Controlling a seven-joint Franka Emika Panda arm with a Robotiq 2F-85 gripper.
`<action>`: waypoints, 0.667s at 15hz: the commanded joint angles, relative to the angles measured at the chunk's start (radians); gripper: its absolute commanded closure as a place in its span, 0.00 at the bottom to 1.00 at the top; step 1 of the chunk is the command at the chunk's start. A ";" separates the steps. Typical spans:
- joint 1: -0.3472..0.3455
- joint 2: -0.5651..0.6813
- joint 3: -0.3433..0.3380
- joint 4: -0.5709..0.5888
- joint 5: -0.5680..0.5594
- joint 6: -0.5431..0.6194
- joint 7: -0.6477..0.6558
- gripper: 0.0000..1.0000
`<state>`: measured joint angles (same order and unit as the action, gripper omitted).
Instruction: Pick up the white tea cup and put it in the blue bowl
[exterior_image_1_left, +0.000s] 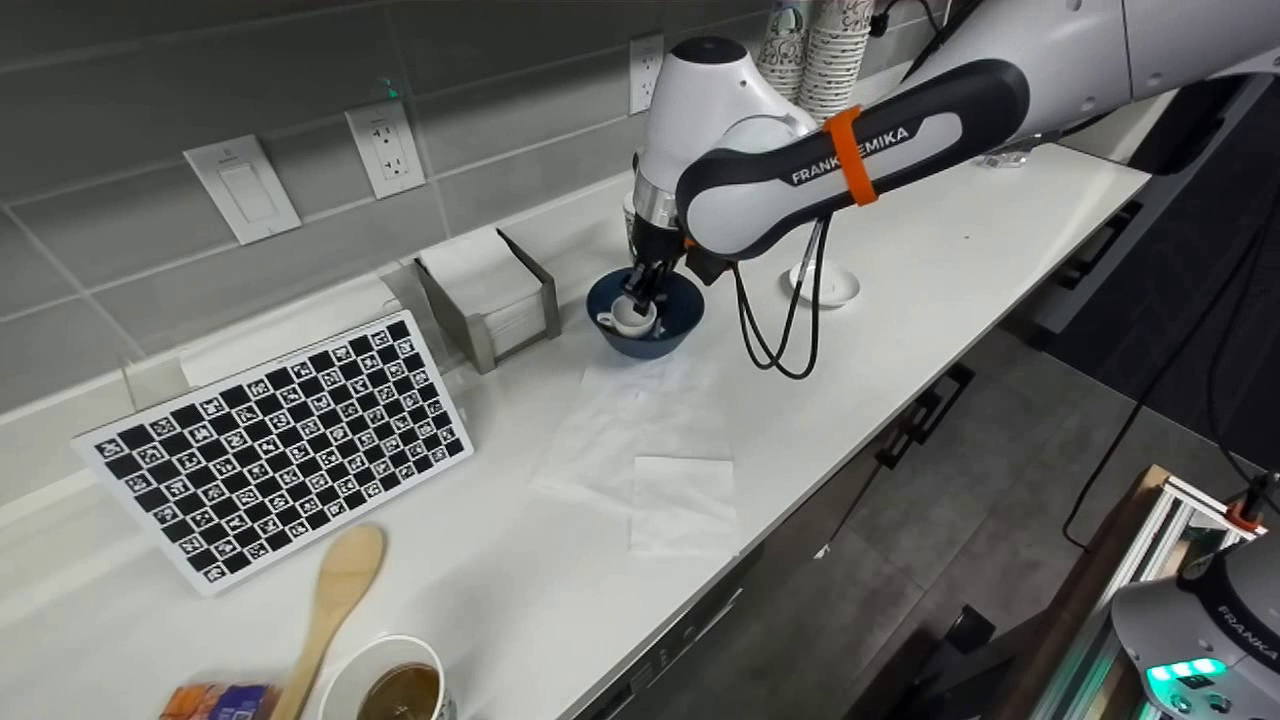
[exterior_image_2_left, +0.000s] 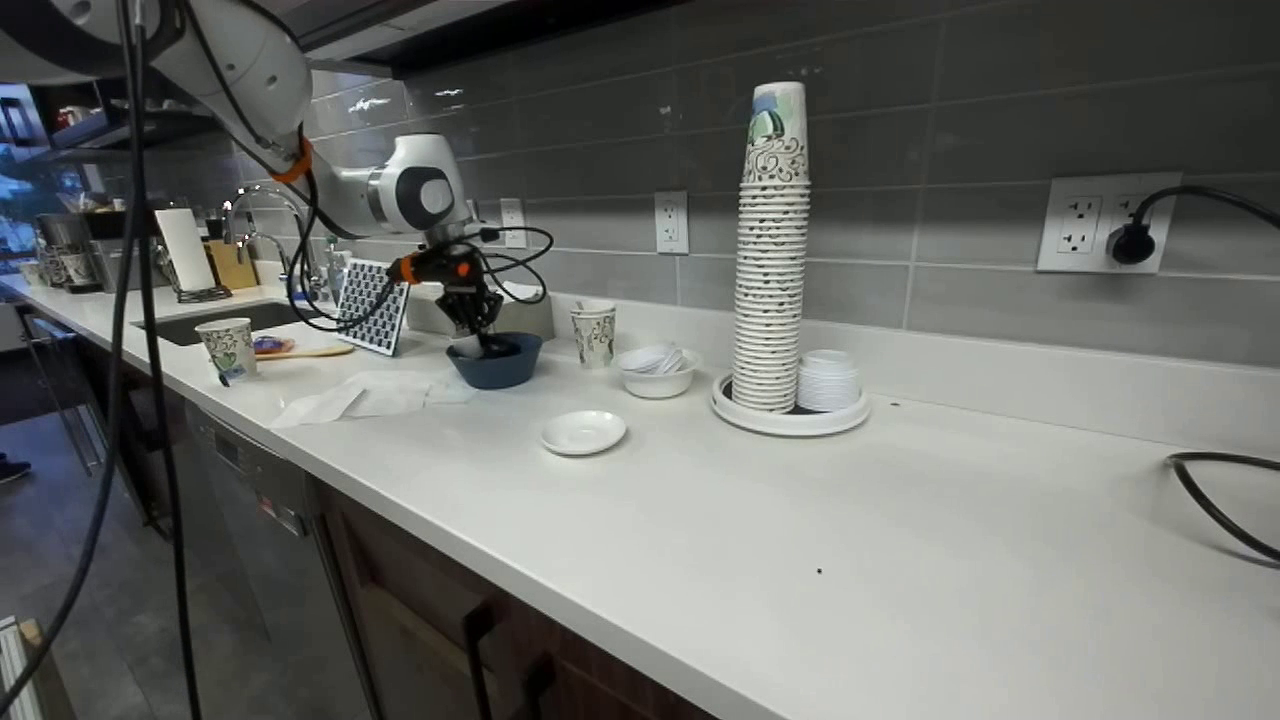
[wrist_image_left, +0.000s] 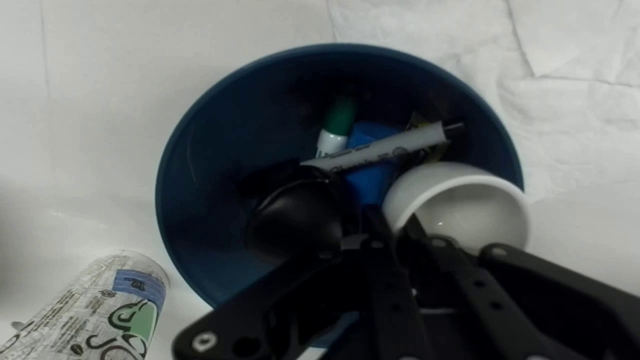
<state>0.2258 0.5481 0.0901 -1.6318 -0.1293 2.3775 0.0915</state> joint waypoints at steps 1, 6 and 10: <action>0.035 0.049 -0.031 0.089 -0.039 -0.068 0.031 0.64; -0.041 -0.072 0.022 0.014 0.063 -0.131 -0.070 0.30; -0.109 -0.157 0.027 -0.049 0.140 -0.192 -0.152 0.03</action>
<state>0.1720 0.4699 0.1031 -1.6026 -0.0459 2.2206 0.0079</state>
